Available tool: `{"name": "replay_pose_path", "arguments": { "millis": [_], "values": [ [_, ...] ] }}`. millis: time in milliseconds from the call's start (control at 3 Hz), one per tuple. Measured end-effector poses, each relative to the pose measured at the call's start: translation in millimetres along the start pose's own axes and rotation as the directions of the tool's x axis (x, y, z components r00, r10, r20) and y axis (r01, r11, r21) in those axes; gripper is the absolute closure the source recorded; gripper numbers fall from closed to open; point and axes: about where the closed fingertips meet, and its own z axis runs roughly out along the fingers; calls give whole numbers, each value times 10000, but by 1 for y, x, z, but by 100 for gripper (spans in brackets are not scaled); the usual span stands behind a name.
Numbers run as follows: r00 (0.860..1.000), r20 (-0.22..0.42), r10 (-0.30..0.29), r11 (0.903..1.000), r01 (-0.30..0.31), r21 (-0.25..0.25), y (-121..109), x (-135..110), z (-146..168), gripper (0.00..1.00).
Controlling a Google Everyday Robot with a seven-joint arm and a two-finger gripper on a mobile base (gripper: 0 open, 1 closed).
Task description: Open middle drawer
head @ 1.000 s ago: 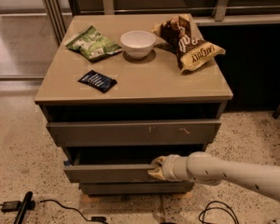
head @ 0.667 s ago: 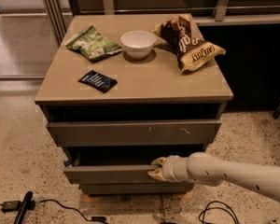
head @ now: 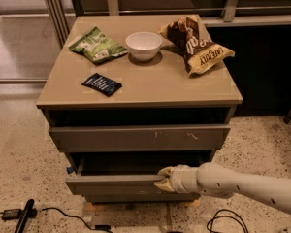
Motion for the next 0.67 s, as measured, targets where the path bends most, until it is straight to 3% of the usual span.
{"name": "replay_pose_path", "arguments": {
  "millis": [667],
  "values": [
    [10000, 0, 0, 10000, 0, -1, 0, 0, 0, 23]
  ]
}}
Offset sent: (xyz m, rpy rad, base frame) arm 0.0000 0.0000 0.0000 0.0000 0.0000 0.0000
